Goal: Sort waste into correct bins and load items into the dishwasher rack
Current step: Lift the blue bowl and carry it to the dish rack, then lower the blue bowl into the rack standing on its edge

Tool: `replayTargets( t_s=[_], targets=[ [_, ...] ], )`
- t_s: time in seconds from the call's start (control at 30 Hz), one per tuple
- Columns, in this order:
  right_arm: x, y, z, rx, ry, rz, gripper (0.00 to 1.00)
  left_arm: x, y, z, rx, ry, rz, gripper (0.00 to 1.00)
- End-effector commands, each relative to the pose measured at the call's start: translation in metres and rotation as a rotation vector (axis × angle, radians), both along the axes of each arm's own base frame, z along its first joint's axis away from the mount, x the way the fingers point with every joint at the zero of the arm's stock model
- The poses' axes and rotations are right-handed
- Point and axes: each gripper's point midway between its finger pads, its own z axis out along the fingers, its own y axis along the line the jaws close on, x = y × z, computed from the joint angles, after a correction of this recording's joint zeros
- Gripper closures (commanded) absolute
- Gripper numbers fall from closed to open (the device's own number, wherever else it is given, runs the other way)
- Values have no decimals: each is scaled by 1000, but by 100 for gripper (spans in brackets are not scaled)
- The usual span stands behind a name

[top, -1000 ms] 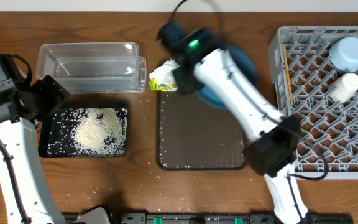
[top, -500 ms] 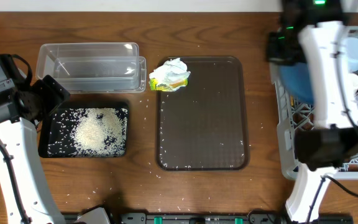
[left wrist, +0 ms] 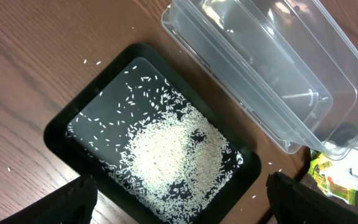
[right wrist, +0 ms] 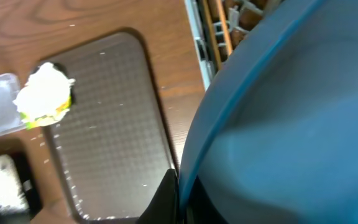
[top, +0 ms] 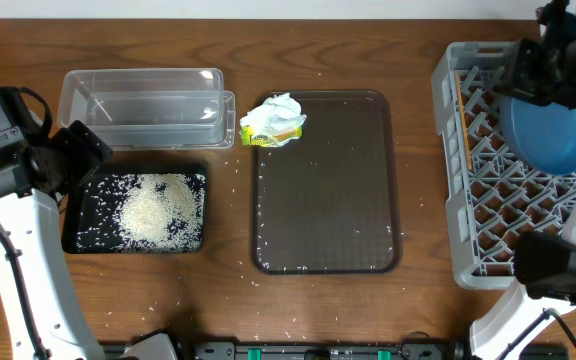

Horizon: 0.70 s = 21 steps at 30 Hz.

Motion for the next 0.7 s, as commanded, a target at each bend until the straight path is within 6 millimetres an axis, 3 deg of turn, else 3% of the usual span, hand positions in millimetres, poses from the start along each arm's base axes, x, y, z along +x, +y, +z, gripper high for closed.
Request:
replayTargets(
  t_s=[0.0, 0.13, 0.2, 0.43, 0.67],
  targets=[
    [-1, -2, 23, 178, -115, 84, 99, 0, 2, 4, 2, -9, 17, 10],
    [-2, -9, 52, 399, -276, 169, 99, 0, 2, 4, 2, -9, 17, 10],
    [-3, -19, 54, 441, -302, 155, 99, 0, 2, 4, 2, -9, 16, 10],
    [-7, -27, 25, 508, -225, 117, 99, 0, 2, 4, 2, -9, 16, 10],
    [-9, -4, 7, 716, -256, 216, 99, 0, 2, 4, 2, -9, 17, 10]
  ],
)
